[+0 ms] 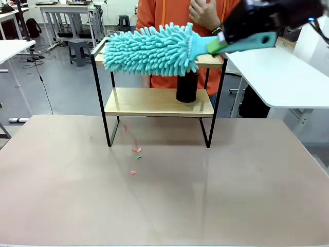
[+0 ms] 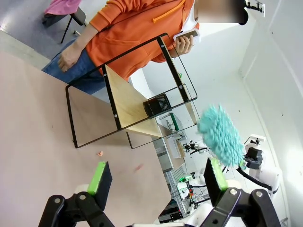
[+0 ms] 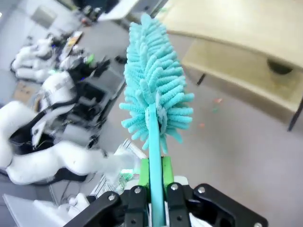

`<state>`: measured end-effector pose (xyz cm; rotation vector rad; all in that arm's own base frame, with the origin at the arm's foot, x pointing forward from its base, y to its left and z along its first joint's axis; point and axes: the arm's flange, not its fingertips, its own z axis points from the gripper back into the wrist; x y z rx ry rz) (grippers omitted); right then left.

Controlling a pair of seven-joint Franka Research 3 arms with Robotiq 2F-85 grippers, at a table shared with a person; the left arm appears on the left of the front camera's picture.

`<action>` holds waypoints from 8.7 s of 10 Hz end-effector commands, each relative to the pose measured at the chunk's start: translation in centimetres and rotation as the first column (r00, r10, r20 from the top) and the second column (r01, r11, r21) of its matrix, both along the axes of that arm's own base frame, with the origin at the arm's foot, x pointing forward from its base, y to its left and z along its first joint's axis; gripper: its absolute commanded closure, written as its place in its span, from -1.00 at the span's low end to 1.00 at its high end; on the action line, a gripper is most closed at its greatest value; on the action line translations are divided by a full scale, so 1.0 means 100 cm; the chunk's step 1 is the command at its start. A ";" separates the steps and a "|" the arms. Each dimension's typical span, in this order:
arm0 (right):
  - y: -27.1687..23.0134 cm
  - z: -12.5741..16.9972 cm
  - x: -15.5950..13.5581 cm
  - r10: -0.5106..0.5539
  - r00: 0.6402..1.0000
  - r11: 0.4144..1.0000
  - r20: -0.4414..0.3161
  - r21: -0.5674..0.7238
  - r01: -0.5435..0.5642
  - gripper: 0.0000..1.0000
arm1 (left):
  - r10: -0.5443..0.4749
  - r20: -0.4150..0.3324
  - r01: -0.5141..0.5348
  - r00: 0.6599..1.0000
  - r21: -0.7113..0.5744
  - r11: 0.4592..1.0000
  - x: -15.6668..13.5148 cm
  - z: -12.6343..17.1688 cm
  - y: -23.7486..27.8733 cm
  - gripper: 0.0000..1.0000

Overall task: Clean the shelf.
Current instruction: Clean the remaining tier of the Shelf with the Duster once objects are removed, then hand the Duster back to the human.

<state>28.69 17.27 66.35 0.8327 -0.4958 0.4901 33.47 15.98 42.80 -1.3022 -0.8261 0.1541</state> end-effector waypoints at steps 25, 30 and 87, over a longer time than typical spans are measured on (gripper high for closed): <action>-0.204 0.007 0.014 -0.336 0.910 0.834 -0.243 0.373 0.407 0.74 | -0.007 0.024 0.007 1.000 0.003 1.000 -0.001 0.001 -0.001 -1.00; -0.059 0.060 0.043 -0.238 0.971 0.965 0.004 0.117 0.236 0.74 | -0.007 0.024 0.007 1.000 0.003 1.000 -0.001 0.001 -0.001 -1.00; -0.423 -0.075 -0.095 -0.311 0.823 0.768 -0.475 0.385 0.512 0.74 | -0.359 0.366 0.382 0.858 0.012 0.924 -0.022 0.162 -0.085 -1.00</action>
